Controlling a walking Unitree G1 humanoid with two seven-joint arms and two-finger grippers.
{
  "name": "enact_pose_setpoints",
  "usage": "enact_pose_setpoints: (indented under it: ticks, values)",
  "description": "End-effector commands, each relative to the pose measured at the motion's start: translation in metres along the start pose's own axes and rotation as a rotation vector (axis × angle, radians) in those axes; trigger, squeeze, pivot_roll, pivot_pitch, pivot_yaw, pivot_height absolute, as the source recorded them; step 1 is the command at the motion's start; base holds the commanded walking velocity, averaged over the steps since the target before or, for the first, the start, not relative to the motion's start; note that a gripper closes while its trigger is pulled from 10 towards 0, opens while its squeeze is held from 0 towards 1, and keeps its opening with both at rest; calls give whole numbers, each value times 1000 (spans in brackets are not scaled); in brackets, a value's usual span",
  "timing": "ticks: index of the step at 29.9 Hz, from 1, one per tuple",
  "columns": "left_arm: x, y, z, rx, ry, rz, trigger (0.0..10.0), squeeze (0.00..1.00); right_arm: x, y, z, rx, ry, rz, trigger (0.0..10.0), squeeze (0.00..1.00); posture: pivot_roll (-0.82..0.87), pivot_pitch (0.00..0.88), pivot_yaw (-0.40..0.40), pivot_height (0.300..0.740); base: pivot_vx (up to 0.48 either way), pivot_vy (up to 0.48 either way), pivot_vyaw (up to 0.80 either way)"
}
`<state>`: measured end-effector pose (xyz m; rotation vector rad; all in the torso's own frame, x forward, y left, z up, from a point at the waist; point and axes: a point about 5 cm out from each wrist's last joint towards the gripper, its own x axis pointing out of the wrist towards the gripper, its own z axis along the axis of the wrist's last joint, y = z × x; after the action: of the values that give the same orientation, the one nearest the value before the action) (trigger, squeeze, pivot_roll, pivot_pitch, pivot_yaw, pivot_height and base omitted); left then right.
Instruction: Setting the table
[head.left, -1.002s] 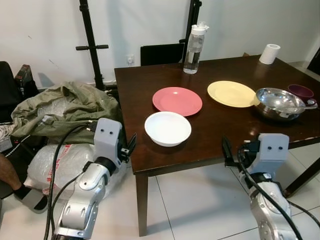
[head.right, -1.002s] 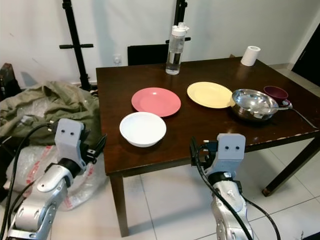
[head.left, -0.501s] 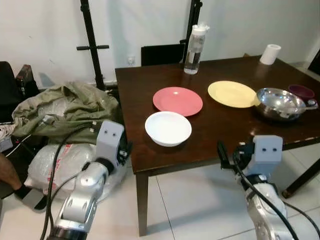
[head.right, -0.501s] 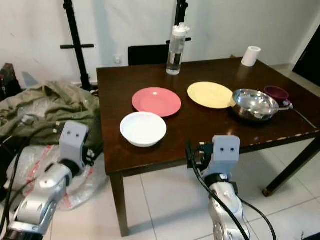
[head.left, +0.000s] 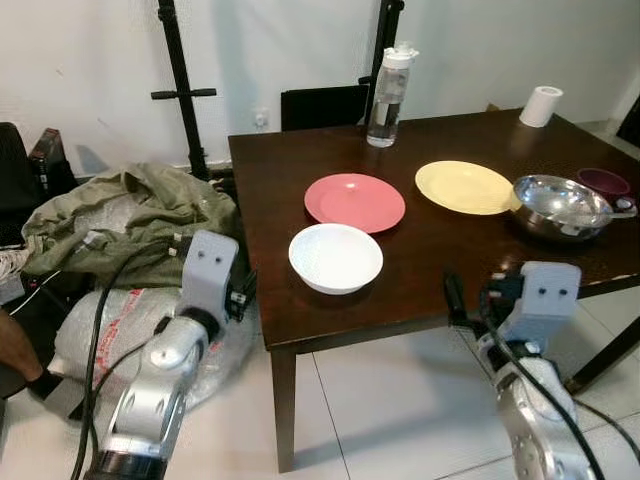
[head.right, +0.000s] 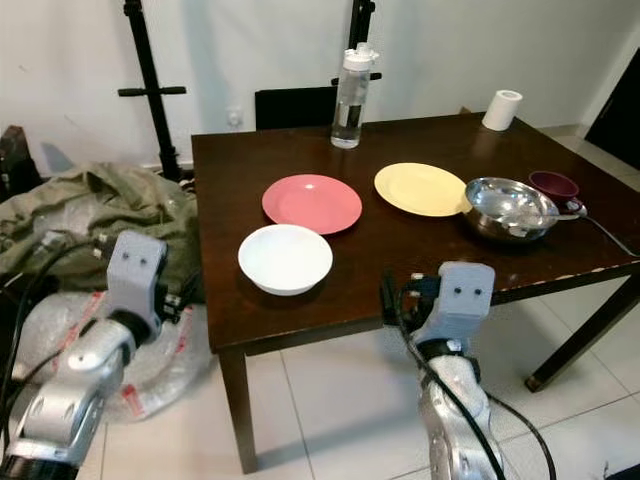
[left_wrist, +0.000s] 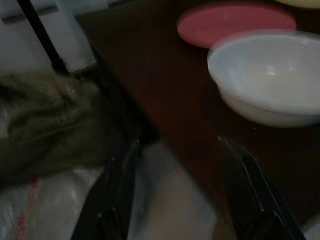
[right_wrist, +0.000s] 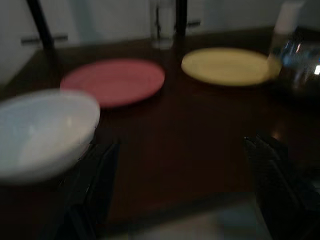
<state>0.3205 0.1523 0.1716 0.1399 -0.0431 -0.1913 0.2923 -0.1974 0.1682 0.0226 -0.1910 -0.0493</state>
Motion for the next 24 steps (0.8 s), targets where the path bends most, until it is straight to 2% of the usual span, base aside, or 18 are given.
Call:
enact_pose_setpoints:
  ticks: [1,6,20,24]
  values:
    - [-4,-1,1,-10,-12,-2,10000,0,-4,1,-7,-6,21,4,10000,0,21,75,80,740,0,0,0]
    - [-8,-4,-1,-28,-30,10,10000,0,-4,-4,-5,0,4,-19,10000,0,20,64,80,740,0,0,0]
    - [-7,-8,1,-49,-43,11,10000,0,-2,-4,-3,-6,-15,-22,10000,0,15,59,83,740,0,0,0]
    - [-7,-7,1,-50,-44,16,10000,0,-2,-3,-3,-3,-14,-17,10000,0,15,59,83,740,-286,0,0]
